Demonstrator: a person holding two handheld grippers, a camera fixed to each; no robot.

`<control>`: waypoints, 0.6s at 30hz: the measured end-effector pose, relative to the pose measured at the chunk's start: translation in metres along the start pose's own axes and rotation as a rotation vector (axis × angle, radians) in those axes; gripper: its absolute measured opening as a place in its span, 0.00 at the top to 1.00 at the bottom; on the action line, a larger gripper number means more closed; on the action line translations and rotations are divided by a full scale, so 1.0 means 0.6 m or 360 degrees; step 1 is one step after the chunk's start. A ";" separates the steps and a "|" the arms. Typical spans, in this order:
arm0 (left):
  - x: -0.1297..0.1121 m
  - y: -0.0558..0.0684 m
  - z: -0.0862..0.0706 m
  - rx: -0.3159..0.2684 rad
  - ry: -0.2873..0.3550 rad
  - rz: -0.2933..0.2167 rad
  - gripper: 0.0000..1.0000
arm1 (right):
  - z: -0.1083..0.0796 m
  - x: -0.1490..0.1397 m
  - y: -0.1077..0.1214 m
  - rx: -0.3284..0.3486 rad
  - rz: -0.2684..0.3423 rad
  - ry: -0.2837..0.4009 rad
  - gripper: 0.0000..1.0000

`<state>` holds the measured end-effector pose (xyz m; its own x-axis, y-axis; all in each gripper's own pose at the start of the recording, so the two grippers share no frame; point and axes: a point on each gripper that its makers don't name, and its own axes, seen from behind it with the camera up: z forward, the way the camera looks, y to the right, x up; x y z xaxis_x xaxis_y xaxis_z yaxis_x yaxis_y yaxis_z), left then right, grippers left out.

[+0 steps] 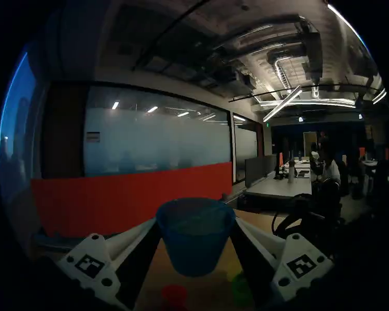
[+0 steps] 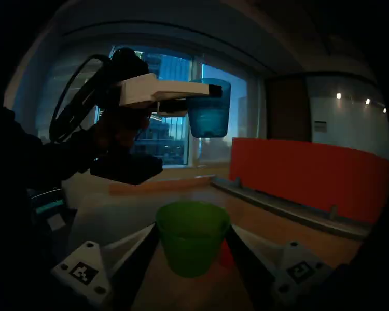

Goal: Pour water

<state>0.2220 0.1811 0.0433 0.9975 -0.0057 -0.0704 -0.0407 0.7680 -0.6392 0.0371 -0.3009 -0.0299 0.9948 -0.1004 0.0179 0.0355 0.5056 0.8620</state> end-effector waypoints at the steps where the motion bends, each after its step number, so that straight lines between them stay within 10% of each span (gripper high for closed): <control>1: -0.001 0.001 0.000 -0.0006 0.0000 -0.0006 0.14 | 0.000 0.000 0.000 -0.0001 0.0002 0.0000 0.10; 18: -0.042 -0.015 -0.021 0.0035 -0.0039 0.0043 0.14 | -0.023 0.001 0.037 -0.0088 0.0028 -0.0004 0.10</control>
<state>0.1963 0.1663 0.0411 0.9972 0.0304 -0.0684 -0.0664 0.7816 -0.6202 0.0401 -0.2780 -0.0176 0.9950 -0.0936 0.0341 0.0236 0.5540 0.8322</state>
